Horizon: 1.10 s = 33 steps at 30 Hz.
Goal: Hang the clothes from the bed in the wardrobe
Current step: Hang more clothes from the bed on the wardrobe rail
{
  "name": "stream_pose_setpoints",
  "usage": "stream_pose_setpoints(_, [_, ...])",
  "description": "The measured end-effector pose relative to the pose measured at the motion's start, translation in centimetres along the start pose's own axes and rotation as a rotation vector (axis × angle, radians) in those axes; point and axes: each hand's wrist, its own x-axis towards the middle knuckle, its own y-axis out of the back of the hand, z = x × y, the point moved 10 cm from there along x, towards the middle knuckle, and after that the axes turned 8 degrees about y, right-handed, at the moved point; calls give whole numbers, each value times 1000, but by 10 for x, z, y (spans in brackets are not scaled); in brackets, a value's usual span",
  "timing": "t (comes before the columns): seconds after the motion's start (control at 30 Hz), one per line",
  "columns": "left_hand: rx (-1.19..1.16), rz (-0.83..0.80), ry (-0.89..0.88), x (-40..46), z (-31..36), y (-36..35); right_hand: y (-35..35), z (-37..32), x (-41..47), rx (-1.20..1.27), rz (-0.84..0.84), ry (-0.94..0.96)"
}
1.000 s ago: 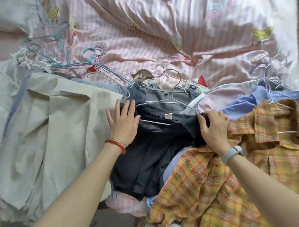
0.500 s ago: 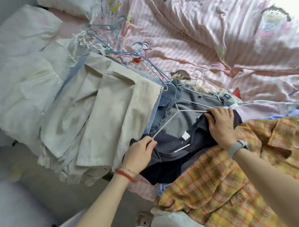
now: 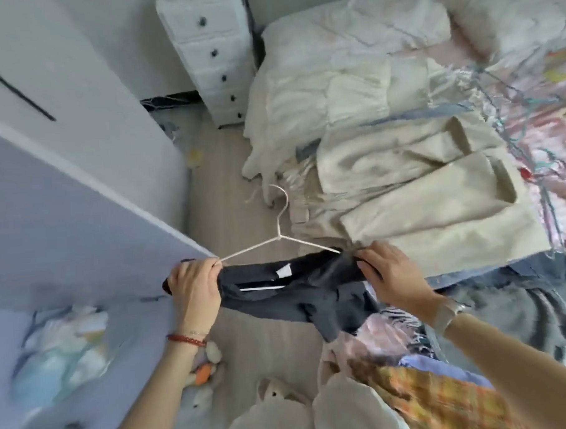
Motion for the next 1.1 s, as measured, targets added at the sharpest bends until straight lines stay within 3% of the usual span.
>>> stream_pose_setpoints(0.13, [55,90,264,-51,-137,50,-61,-120,50,103,-172,274])
stream_pose_setpoints(0.3, [-109,278,628,-131,-268,124,-130,-253,93,191,-358,468])
stream_pose_setpoints(0.47, [-141,512,832,-194,-363,199,-144,-398,116,191,-242,800])
stream_pose_setpoints(0.67, [-51,712,1075,-244,-434,272,-155,-528,136,341,-109,881])
stream_pose_setpoints(0.83, [-11,879,1027,-247,-435,337,-171,-598,166,475,-90,785])
stream_pose_setpoints(1.1, [549,1052,741,-178,-381,482,-169,-709,250,680,-6,633])
